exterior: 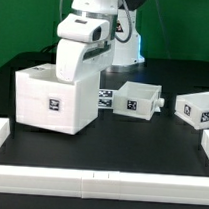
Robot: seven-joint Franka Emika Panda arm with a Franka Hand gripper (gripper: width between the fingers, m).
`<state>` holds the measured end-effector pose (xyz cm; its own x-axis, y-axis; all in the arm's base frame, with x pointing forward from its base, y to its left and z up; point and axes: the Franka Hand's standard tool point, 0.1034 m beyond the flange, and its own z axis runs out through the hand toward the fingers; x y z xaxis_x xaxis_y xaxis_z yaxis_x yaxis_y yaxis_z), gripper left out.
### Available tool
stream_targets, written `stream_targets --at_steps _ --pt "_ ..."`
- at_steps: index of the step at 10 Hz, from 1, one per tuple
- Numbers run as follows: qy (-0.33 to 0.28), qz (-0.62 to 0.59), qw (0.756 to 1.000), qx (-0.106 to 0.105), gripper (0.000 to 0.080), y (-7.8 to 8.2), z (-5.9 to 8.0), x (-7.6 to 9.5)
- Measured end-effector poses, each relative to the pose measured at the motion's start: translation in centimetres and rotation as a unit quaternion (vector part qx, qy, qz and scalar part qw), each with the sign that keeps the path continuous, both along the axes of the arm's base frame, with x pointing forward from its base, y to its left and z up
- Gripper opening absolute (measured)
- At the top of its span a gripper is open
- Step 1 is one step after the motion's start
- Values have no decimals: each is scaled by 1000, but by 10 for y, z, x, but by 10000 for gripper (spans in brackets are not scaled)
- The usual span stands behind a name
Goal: Assemble drawer
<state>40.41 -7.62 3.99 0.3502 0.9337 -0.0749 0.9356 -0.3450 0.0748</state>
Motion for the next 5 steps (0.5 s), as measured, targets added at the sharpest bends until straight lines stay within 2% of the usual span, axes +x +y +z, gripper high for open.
stream_targets --at_steps 5 --pt "0 -2 1000 0 31 0 0 0"
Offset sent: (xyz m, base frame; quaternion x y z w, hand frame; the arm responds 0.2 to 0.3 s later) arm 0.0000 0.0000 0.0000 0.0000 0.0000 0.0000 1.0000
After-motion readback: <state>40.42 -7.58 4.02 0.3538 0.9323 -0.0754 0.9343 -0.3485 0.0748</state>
